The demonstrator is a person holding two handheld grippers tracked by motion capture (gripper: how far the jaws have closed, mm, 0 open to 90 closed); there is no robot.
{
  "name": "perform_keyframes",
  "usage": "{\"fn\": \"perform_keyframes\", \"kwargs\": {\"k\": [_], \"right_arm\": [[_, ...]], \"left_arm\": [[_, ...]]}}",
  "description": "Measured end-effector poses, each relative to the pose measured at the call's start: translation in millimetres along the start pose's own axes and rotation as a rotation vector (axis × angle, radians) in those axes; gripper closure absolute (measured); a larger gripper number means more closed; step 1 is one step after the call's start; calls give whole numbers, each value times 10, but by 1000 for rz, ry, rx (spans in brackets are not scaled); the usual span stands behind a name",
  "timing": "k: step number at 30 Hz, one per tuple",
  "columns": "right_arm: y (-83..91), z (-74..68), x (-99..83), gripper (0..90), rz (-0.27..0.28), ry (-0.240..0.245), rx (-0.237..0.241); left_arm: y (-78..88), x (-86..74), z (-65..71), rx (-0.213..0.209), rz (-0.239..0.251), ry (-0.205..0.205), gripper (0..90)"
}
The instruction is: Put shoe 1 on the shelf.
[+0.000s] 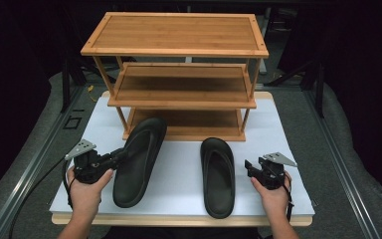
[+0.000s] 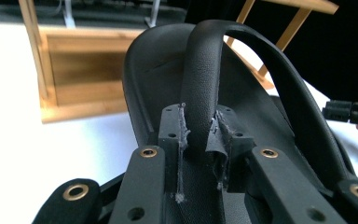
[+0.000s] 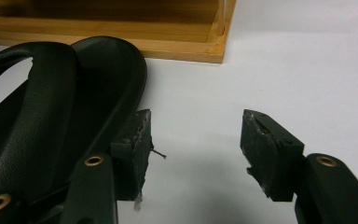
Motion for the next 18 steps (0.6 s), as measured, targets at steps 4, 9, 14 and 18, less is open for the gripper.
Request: {"fn": "perform_keyframes", "kwargs": {"k": [4,9,14,18], "right_arm": [[-1,0,0,430,0,-1,0],[1,2,-1,430,-1,-1,3],[1,3,-1,431,-1,-2,5],[-4,-2,0,431,-1,-2,-2]], "left_arm": [[94,65,12,13,49,-9,745],[207,137,-4,10,109,2,750],[301,166,37,19,129,-5,751],[338,200,44,29,156,-10,753]]}}
Point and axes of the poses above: each handheld gripper's, and its own axes: y roughly backward along the jaws, x roughly out of its top, z roughly to its right, the point moved 1 cm from there along -y, roughly forward along the jaws, and after that the axes turned 13 degrees about -z, right-handed, at the moved point
